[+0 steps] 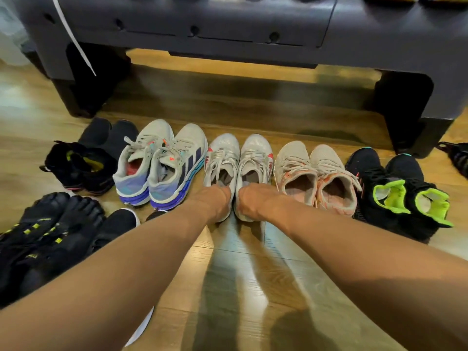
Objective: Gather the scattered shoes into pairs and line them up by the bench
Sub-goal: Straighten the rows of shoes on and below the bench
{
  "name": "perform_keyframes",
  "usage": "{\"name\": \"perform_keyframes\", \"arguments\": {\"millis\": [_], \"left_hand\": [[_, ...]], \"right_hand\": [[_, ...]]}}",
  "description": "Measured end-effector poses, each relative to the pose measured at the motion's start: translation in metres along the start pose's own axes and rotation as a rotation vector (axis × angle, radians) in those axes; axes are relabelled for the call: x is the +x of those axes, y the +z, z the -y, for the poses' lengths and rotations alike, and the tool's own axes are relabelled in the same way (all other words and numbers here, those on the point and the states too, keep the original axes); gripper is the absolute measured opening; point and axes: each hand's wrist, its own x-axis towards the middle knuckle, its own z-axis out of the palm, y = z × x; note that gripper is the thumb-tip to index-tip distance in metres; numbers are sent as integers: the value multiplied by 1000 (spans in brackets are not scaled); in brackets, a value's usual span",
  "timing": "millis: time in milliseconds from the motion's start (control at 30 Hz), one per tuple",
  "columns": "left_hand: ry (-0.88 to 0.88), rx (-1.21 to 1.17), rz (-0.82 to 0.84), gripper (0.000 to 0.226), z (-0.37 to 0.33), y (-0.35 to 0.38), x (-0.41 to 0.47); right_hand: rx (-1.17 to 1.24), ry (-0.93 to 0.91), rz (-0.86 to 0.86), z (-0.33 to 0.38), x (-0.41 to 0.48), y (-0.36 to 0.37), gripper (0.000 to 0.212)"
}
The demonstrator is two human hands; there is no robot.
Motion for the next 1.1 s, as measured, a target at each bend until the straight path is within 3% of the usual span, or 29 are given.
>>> {"name": "perform_keyframes", "arguments": {"millis": [167,233,333,400,500,600,733,833,1100], "left_hand": [[67,-82,2,51,9,0,-12],[136,-145,-80,48,25,-2,-21],[139,-222,-266,45,63,-7,-33],[74,-191,-374,50,99,-8,-38],[-145,-127,-389,50,158,3,-41],[-271,-173,-322,37,198,24,-35],[-207,-292,-328,28,208,44,-15],[-240,-214,-430,27,207,51,-3],[-245,-256,-429,24,206,53,3]], "right_hand": [[-230,14,32,14,-5,-13,35],[-322,-17,-71,31,-2,-28,34],[-198,-70,-293,67,7,-55,33],[15,-144,-328,93,16,-63,40],[264,-206,-300,134,37,-56,46],[285,-156,-240,162,60,-38,50],[293,-51,-168,174,81,-18,50],[240,-64,-151,171,89,-16,48],[159,7,-5,179,88,-31,49]]}}
